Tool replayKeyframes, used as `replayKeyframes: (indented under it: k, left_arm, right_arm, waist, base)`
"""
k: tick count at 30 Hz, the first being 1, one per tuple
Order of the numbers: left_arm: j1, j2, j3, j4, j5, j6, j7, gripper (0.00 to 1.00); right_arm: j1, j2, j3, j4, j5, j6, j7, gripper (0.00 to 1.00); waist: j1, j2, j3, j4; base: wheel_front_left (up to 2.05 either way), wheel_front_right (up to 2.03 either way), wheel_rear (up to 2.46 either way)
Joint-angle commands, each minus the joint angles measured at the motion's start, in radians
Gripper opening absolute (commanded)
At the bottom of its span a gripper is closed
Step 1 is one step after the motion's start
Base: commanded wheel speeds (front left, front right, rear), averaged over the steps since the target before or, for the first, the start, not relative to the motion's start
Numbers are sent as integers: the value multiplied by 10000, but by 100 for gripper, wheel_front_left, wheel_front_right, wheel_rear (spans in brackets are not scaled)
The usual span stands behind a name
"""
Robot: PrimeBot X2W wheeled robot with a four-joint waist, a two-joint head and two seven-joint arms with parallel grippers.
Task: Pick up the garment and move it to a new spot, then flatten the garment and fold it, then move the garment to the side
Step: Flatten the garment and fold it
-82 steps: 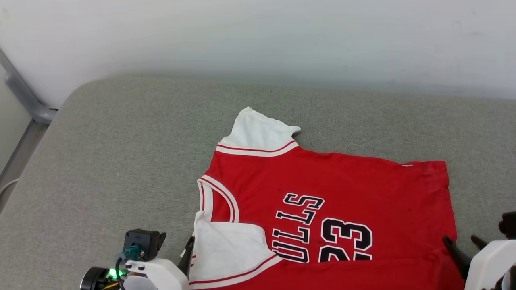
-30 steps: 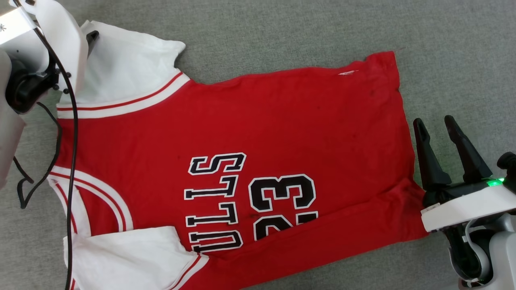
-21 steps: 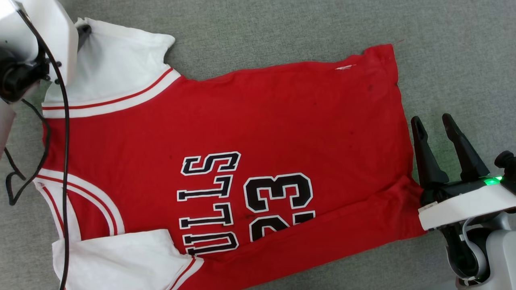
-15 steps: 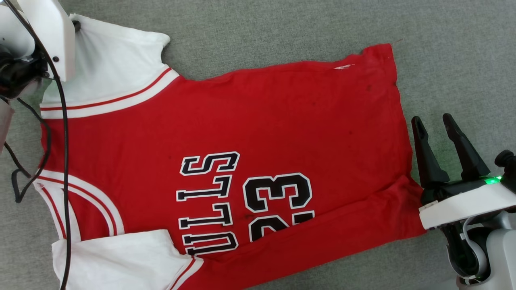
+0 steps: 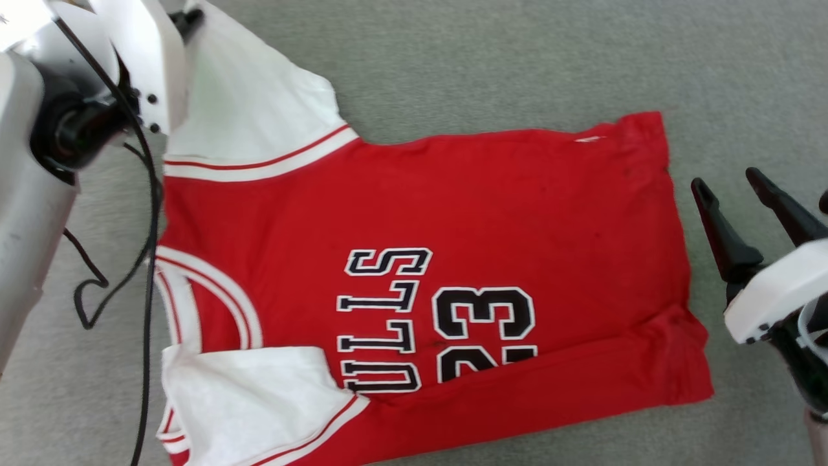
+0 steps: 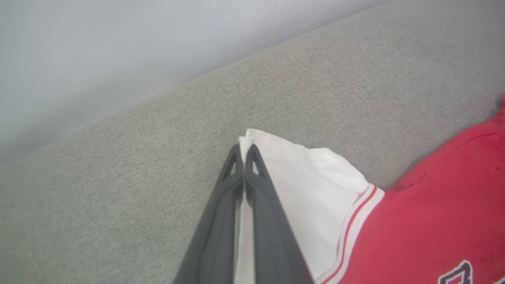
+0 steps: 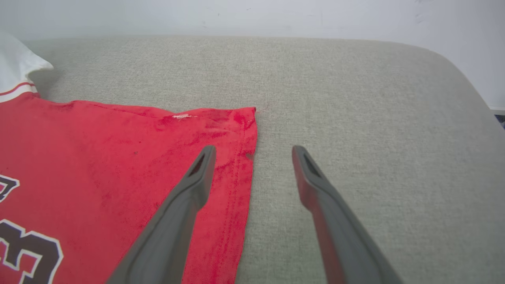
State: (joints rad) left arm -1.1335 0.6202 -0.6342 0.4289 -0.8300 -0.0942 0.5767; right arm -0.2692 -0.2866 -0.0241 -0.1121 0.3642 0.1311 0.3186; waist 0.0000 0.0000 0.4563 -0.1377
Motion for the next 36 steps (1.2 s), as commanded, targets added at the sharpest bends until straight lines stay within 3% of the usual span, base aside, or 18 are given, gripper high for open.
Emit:
replayKeyframes:
  k: [1,8,13,25,34,35,36]
  left_arm:
    - [100,17,13,-146,43,76,-26,0]
    - [1027,281,-190,-2135,50,440,51,0]
    - [1565,504,-254,-3460,187,726,-84,0]
    - [2230,633,-383,-5137,361,1193,-287,0]
    - [2266,504,-304,-5228,335,1252,-603,0]
    - [2257,529,-296,-5150,388,1273,-632,0]
    - [2245,558,-326,-5079,454,1269,-647,0]
  right_arm:
    - [-179,-52,21,-40,116,-8,225,100]
    - [-1568,-863,-130,479,1047,-8,3920,100]
    - [-2535,-1378,-15,1130,1058,-8,5588,100]
    - [-3853,-2034,616,2718,693,-8,6645,100]
    - [-3767,-2403,1981,3493,1119,7,6821,100]
    - [-3650,-2490,2159,3621,1193,7,6870,71]
    - [-3541,-2571,2313,3726,1282,8,6885,33]
  waist:
    - [0,0,-236,322]
    - [0,0,-255,1084]
    - [0,0,-54,1492]
    - [0,0,435,2177]
    - [0,0,688,2477]
    - [0,0,689,2498]
    - [0,0,678,2517]
  base:
    - [0,0,0]
    - [0,0,0]
    - [0,0,0]
    - [0,0,0]
    - [0,0,0]
    - [0,0,0]
    - [0,0,0]
